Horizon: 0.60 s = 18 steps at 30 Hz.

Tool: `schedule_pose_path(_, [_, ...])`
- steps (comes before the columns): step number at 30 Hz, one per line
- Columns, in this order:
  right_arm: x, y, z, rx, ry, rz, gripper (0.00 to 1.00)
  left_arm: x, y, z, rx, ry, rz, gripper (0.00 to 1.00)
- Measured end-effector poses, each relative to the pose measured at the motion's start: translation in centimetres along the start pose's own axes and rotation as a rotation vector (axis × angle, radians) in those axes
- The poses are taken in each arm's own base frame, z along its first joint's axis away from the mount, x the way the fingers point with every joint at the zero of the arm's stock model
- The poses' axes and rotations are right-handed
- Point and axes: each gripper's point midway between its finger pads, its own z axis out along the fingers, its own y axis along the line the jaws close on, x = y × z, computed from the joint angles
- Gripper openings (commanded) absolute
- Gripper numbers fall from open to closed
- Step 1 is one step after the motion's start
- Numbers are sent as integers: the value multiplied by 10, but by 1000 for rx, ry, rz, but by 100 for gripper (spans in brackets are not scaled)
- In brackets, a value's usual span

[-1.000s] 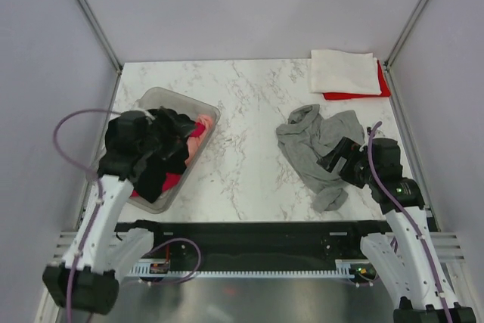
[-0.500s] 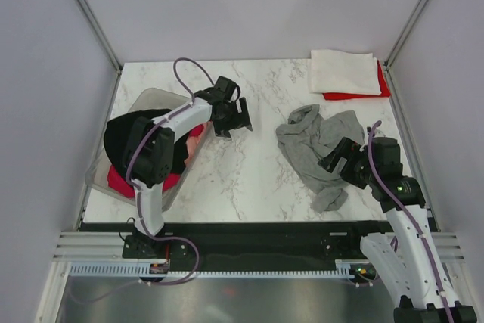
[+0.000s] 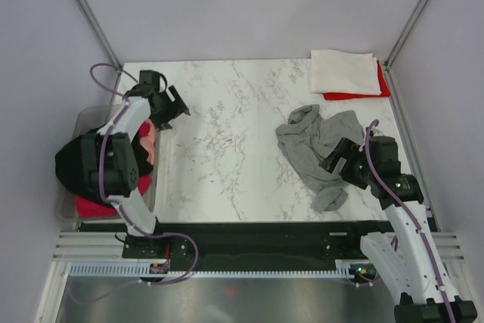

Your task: Fold and stack the t-shirts

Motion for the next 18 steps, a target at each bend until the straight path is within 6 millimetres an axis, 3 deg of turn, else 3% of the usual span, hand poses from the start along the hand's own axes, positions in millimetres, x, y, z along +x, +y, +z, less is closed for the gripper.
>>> schedule_pose_path(4, [-2, -2, 1, 13, -9, 2, 98, 21, 6, -41, 58, -45, 34, 88])
schedule_pose_path(12, [-5, 5, 16, 23, 27, -9, 98, 71, 12, -92, 132, -62, 133, 88])
schedule_pose_path(15, [-12, 20, 29, 48, 65, -60, 98, 87, -2, -120, 213, -94, 198, 88])
schedule_pose_path(18, [-32, 48, 50, 64, 72, -125, 98, 98, -7, -143, 287, -137, 236, 88])
